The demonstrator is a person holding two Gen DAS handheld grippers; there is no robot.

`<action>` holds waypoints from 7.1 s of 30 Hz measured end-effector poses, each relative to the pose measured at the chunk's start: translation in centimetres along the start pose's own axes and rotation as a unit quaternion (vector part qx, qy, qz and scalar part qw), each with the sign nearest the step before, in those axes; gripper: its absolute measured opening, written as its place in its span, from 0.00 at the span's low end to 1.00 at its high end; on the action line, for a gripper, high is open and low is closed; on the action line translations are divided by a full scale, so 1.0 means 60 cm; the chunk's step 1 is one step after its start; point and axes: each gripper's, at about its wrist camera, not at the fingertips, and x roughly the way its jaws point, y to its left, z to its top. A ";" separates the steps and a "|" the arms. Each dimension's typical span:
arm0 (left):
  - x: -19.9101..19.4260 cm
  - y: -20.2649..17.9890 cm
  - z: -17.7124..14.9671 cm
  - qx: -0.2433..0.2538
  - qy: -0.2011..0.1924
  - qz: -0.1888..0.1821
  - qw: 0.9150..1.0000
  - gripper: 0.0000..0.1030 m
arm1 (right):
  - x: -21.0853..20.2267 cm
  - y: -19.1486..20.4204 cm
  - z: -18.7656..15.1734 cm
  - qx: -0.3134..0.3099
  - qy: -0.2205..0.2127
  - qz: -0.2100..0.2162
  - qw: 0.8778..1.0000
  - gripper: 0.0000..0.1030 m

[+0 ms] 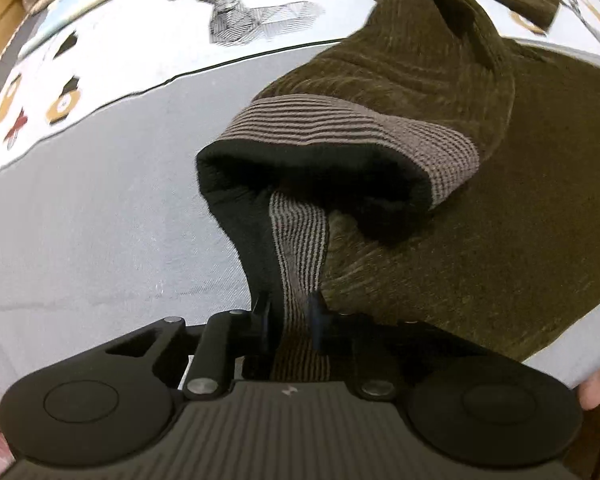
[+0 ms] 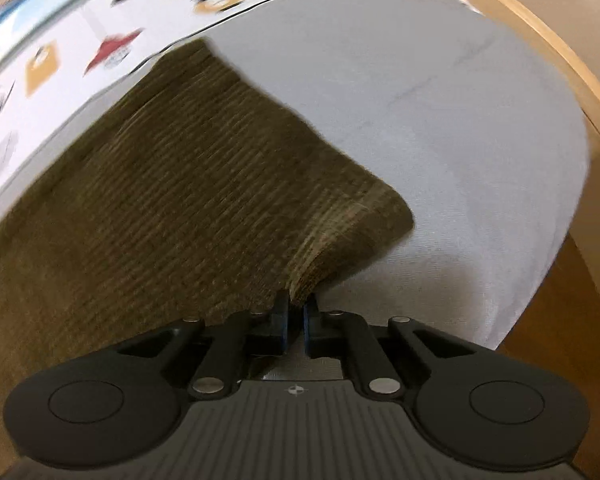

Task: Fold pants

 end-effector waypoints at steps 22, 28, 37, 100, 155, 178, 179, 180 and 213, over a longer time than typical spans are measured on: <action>-0.076 -0.202 0.079 0.192 -0.135 0.027 0.972 0.69 | -0.171 0.231 0.023 -0.094 -0.206 0.139 0.964 0.39; -0.032 -0.109 0.123 0.102 -0.090 0.148 0.980 0.16 | -0.197 0.364 -0.001 -0.179 -0.182 0.200 0.946 0.39; -0.080 -0.030 0.189 -0.117 -0.176 0.222 0.952 0.42 | -0.204 0.548 -0.055 -0.289 -0.162 0.247 0.911 0.43; 0.083 -0.004 0.391 -0.139 -0.148 -0.025 0.979 0.75 | 0.038 0.319 0.143 0.130 -0.080 0.117 0.981 0.54; 0.184 0.120 0.373 -0.232 -0.102 0.032 0.967 0.58 | 0.072 0.484 0.257 0.104 -0.210 0.130 0.963 0.33; -0.090 0.063 0.126 -0.204 -0.208 -0.034 0.956 0.68 | -0.180 0.124 0.044 0.017 -0.249 0.151 0.957 0.44; -0.099 0.065 0.107 -0.204 -0.206 -0.042 0.956 0.68 | -0.178 0.092 0.036 0.028 -0.245 0.148 0.958 0.44; -0.107 0.066 0.090 -0.200 -0.205 -0.051 0.957 0.68 | -0.173 0.065 0.029 0.036 -0.239 0.143 0.960 0.44; 0.053 0.079 0.027 -0.104 -0.008 -0.045 0.994 0.32 | 0.004 -0.096 0.008 0.060 -0.039 -0.019 0.997 0.33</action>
